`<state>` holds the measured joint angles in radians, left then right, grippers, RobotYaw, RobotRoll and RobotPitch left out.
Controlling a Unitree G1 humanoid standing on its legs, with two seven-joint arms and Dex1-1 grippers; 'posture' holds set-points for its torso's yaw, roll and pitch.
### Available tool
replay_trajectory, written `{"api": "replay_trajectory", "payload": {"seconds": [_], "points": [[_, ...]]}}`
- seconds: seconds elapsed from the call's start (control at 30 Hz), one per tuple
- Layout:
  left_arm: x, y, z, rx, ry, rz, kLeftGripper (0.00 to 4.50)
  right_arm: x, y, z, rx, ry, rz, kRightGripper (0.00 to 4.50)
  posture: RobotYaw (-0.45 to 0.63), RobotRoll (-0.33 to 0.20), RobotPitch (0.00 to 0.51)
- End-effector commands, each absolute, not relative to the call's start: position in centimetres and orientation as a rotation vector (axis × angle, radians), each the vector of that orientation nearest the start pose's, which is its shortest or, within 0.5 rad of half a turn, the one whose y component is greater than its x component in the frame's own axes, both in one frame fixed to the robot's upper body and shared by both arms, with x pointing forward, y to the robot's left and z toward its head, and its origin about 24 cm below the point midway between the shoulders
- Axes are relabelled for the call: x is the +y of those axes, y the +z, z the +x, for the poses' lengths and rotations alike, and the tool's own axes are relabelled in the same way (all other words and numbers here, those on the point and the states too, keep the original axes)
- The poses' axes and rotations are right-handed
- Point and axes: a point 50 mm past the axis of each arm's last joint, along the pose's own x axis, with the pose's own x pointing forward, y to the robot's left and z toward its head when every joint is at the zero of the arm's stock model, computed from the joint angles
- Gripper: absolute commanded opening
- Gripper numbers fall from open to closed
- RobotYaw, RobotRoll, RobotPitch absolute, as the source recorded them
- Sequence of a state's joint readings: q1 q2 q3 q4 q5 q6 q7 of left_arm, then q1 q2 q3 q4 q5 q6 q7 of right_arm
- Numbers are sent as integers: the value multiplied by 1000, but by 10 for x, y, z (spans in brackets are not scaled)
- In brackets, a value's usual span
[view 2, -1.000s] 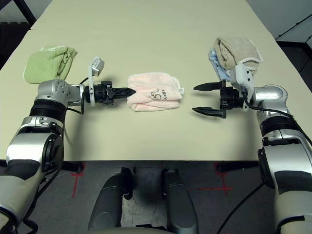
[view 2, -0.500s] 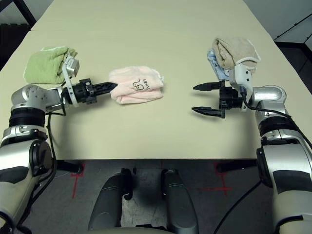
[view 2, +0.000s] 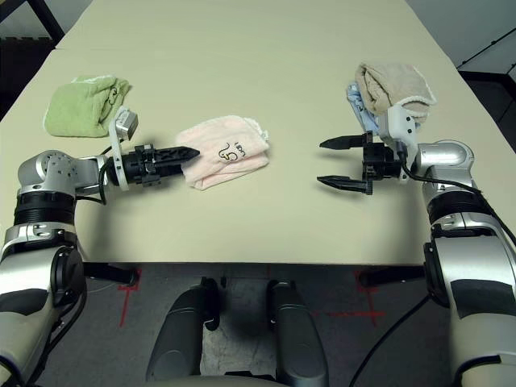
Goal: Fold the towel and set it aside.
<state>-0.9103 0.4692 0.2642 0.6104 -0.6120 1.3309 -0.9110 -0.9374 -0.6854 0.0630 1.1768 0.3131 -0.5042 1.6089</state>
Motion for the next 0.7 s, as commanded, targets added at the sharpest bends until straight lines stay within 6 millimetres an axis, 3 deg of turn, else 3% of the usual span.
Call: {"api": "replay_trajectory", "payload": {"seconds": [0.03, 0.13, 0.23, 0.57, 0.7], "points": [[181, 159, 346, 650, -954, -792, 4462, -267, 165, 338, -25, 1249, -513, 4500, -67, 0, 210], [176, 159, 349, 657, -963, -774, 4462, -267, 165, 337, -26, 1248, -513, 4500, -69, 0, 210], [175, 159, 351, 655, -962, -775, 3846, -267, 164, 337, -25, 1247, -513, 4500, -71, 0, 209], [179, 158, 353, 644, -945, -783, 50, -268, 164, 337, -21, 1245, -510, 4500, -67, 0, 207], [182, 160, 354, 618, -936, -783, 15, -268, 164, 337, -22, 1244, -511, 4500, -65, 0, 205]]}}
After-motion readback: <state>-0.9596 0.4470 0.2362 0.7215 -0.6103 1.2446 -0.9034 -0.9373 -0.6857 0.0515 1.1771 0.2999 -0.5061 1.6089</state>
